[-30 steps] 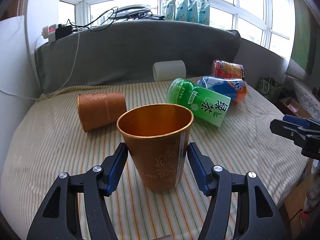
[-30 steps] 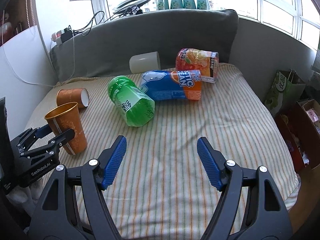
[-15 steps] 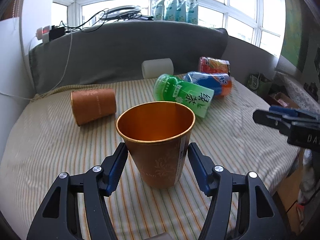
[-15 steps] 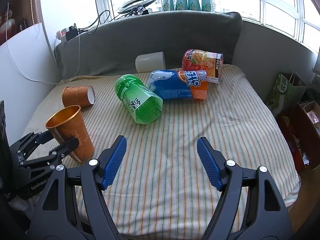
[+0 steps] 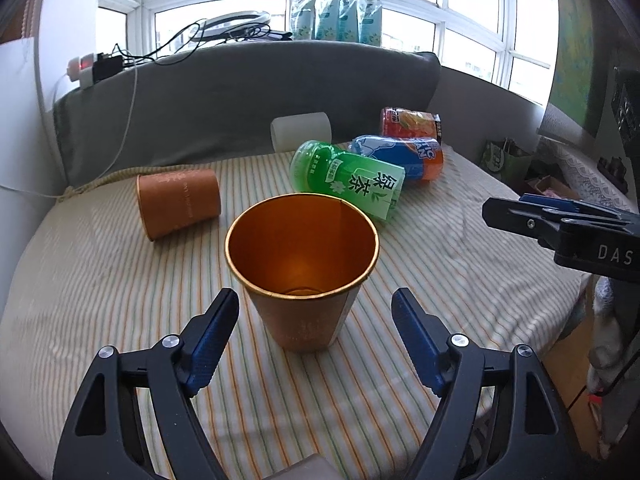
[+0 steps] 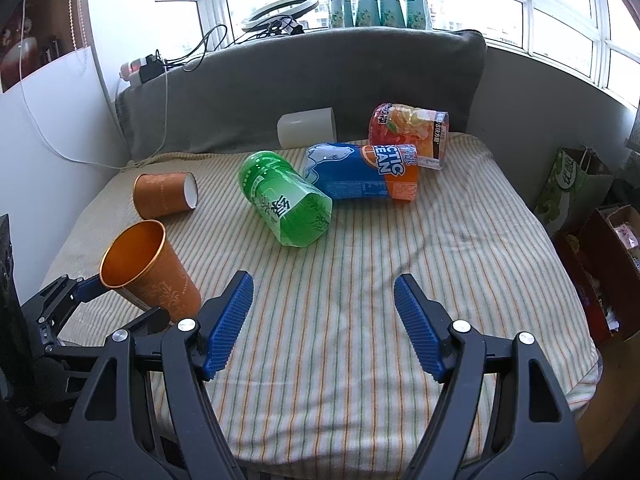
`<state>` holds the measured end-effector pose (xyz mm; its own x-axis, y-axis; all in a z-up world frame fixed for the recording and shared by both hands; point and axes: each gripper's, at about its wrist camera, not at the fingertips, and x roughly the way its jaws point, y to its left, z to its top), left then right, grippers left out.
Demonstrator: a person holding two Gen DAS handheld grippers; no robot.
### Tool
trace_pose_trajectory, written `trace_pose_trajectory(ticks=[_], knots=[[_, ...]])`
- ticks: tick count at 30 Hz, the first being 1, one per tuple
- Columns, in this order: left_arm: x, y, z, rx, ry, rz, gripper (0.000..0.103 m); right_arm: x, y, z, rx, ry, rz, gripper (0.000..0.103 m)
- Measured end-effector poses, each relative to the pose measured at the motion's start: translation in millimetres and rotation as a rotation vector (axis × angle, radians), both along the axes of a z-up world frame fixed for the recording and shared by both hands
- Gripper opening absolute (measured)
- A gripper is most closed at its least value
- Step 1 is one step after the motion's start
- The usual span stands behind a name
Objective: Flip cup upright
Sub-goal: 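Set the cup down rim up and open the left gripper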
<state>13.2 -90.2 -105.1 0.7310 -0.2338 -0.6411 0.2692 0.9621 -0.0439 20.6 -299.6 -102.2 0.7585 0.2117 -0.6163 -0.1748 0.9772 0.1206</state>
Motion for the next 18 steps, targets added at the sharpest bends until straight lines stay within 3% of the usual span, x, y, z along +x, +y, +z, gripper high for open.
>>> trace_pose_trajectory(ticks=[8,10,11,18], knots=[[-22,15,16,-0.017,-0.05,0.045,0.079,-13,9,5,-0.025,-0.06,0.017,0.076],[-28,20,23,-0.026,-0.073,0.067,0.079,-18,11,7,-0.031,-0.093,0.017,0.08],[-30,23,26,-0.03,-0.089,0.08,0.079,-20,12,8,-0.031,-0.109,0.017,0.086],[-50,39,55,-0.05,-0.23,0.166,0.082,-40,21,21,-0.056,-0.236,0.006,0.089]])
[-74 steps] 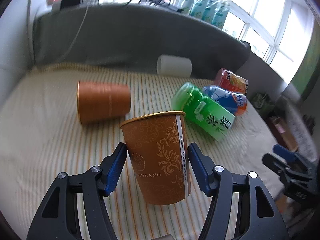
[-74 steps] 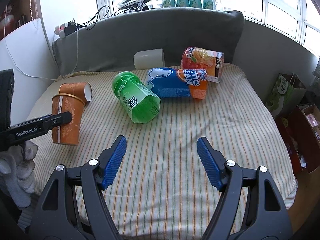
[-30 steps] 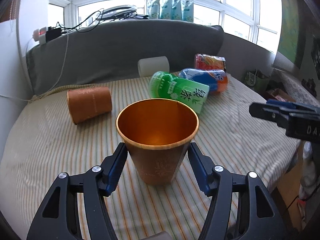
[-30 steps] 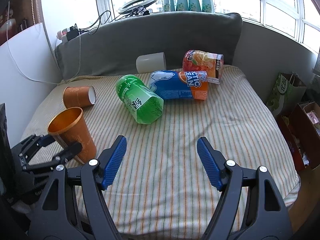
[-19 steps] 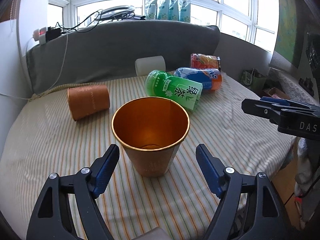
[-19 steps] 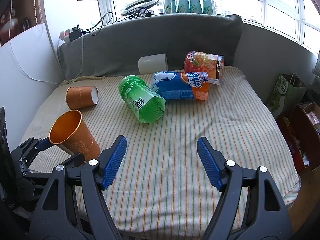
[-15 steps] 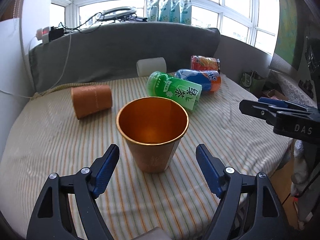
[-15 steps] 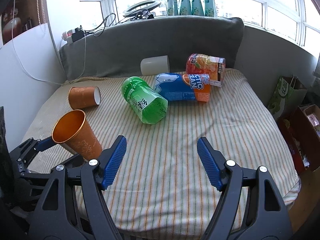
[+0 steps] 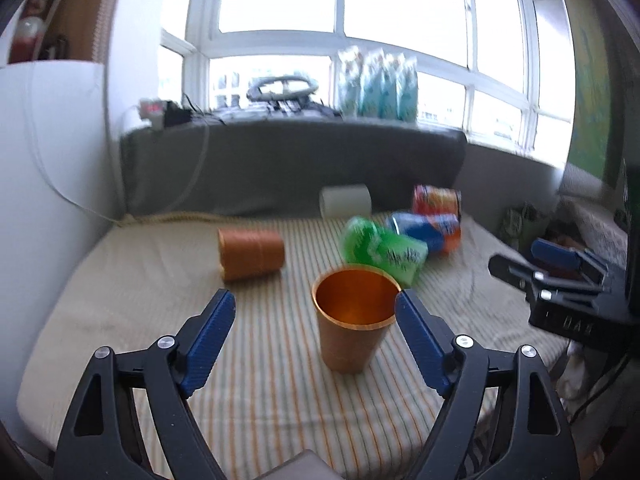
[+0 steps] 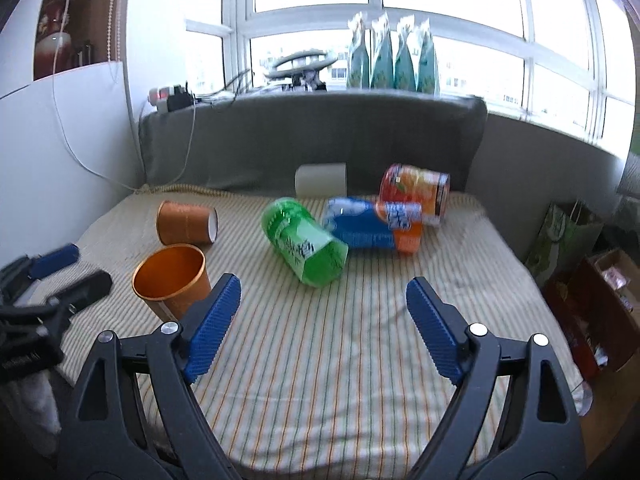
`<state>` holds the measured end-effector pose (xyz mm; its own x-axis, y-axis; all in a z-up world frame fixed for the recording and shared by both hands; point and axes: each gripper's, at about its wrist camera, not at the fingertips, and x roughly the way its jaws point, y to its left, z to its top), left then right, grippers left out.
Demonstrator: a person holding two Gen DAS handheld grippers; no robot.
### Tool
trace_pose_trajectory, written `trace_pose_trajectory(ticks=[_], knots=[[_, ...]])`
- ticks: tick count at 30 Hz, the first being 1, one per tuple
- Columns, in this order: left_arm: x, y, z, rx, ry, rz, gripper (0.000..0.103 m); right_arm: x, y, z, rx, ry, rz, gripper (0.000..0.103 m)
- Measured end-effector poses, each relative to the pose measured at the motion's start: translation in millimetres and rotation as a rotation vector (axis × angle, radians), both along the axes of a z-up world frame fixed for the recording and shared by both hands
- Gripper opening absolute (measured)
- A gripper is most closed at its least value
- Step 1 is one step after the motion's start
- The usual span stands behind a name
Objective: Flip cup upright
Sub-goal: 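Set the cup down rim up and open the left gripper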
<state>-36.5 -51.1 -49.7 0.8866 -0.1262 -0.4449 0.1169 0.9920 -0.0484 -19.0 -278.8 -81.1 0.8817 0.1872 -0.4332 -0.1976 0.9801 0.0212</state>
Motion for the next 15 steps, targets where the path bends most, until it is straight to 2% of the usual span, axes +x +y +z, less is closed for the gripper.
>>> trace_pose_trajectory(ticks=[3,5,11,15], knots=[[-7,5,11,0.007,-0.06,0.044,0.082,-8,3,8,-0.004,-0.058,-0.006,0.099],[-10,9,16,-0.003,-0.086,0.065,0.083,-12,3,12,-0.004,-0.09,-0.019,0.103],[-12,16,25,0.003,-0.138,0.115,0.09,-21,5,22,-0.007,-0.159,-0.063,0.103],[-11,20,28,0.0,-0.148,0.133,0.09,-23,3,27,-0.004,-0.193,-0.1,0.103]])
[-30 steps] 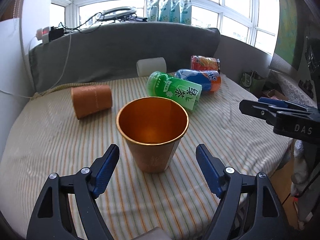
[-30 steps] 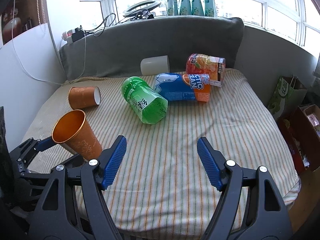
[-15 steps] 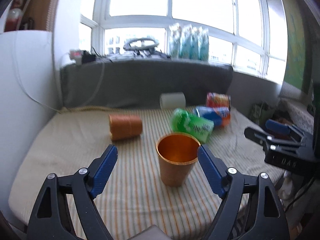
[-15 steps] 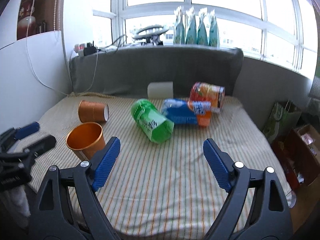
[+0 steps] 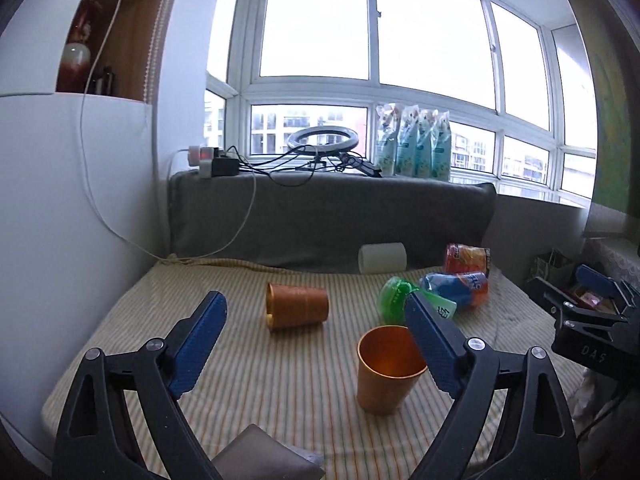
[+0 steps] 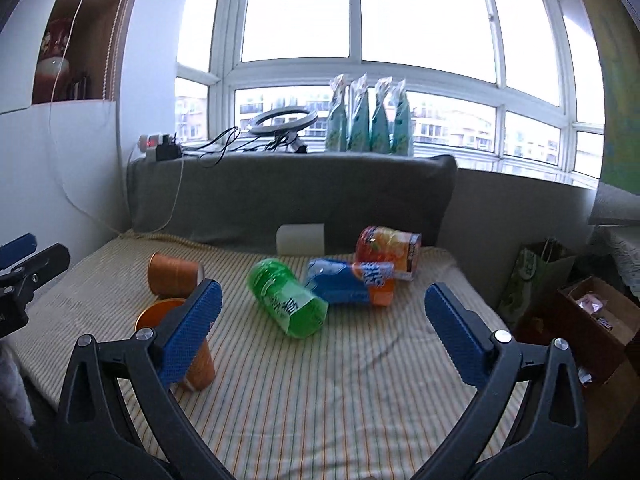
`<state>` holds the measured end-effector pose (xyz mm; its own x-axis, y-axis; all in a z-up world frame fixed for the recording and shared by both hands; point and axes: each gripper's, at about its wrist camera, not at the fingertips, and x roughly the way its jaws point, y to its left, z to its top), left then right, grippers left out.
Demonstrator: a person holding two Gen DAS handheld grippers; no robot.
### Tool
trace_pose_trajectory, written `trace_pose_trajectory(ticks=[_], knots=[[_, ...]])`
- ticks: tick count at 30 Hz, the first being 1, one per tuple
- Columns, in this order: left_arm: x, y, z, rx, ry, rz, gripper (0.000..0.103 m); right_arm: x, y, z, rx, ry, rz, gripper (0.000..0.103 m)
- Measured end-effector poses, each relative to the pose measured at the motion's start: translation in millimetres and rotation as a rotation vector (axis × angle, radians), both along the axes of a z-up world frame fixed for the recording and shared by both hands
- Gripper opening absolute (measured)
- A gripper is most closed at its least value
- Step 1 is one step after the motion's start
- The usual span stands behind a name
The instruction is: Flip cup upright
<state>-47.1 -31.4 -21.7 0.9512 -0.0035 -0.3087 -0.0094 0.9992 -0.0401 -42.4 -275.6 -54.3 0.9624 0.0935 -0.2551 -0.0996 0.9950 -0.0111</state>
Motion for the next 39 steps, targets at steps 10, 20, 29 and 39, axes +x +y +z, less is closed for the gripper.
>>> trace_pose_trajectory(ticks=[10,20,29,39], knots=[[1.3,-2.3,0.5,0.003,0.007,0.006,0.09,1.3,-3.7,2.7,0.007,-0.006,-0.027,0.103],[2.1,-3.0,-0.3,-0.003,0.018,0.001,0.09,2.8,-6.5,1.1,0.009,-0.002,-0.029,0.103],[1.0,-2.7,-1.0,-0.001,0.02,-0.001,0.09,3.1,-7.1,1.0,0.011,-0.003,-0.029,0.103],[1.7,-4.5,-0.9,-0.001,0.023,-0.004,0.091,3.9,-7.5,-1.5,0.009,0.0,-0.031,0.103]])
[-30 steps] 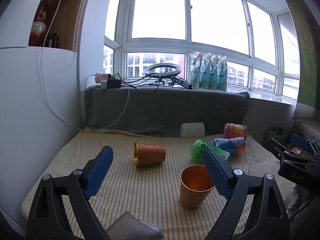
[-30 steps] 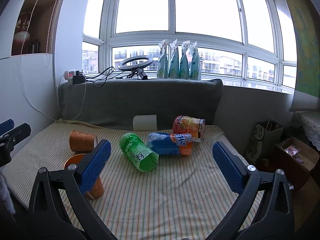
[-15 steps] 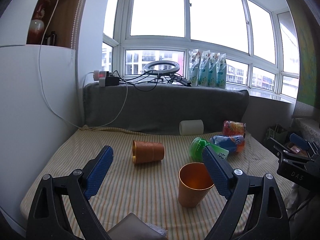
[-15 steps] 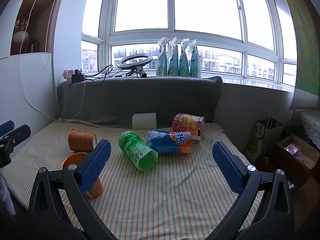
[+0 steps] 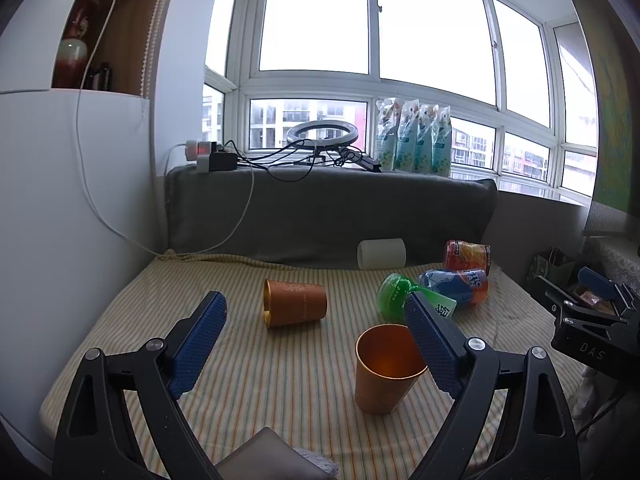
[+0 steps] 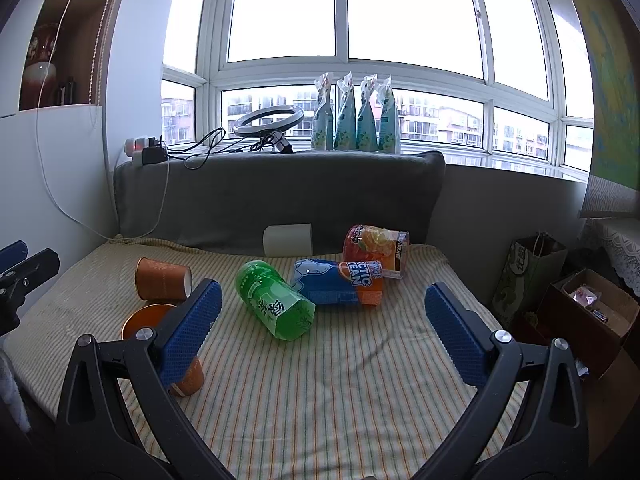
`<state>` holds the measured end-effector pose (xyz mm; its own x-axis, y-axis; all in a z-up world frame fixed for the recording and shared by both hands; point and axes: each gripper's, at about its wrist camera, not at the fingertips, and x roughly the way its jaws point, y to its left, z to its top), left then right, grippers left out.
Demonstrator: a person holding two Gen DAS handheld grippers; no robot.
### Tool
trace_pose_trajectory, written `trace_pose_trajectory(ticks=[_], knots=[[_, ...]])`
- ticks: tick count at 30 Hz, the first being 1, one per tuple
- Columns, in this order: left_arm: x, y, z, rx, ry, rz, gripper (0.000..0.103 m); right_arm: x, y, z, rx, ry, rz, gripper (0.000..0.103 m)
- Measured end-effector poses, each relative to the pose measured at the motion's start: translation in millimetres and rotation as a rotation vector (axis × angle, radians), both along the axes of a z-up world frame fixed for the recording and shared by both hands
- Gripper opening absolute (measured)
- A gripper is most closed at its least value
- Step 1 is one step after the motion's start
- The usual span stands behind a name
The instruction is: Flip cup upright
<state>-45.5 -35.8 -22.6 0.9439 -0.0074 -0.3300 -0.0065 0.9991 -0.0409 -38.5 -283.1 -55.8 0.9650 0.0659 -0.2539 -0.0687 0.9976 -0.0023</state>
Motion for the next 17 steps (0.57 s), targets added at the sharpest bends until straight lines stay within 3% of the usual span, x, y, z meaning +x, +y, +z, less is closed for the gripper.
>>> trace_pose_trajectory(ticks=[9,17], knots=[[0,1,0,0.0,0.0,0.002,0.091,1,0,0,-0.002,0.002,0.001,0.103],[0,6,0,-0.013,0.005,0.005,0.091,9,1,-21,0.013,0.062,0.018,0.103]])
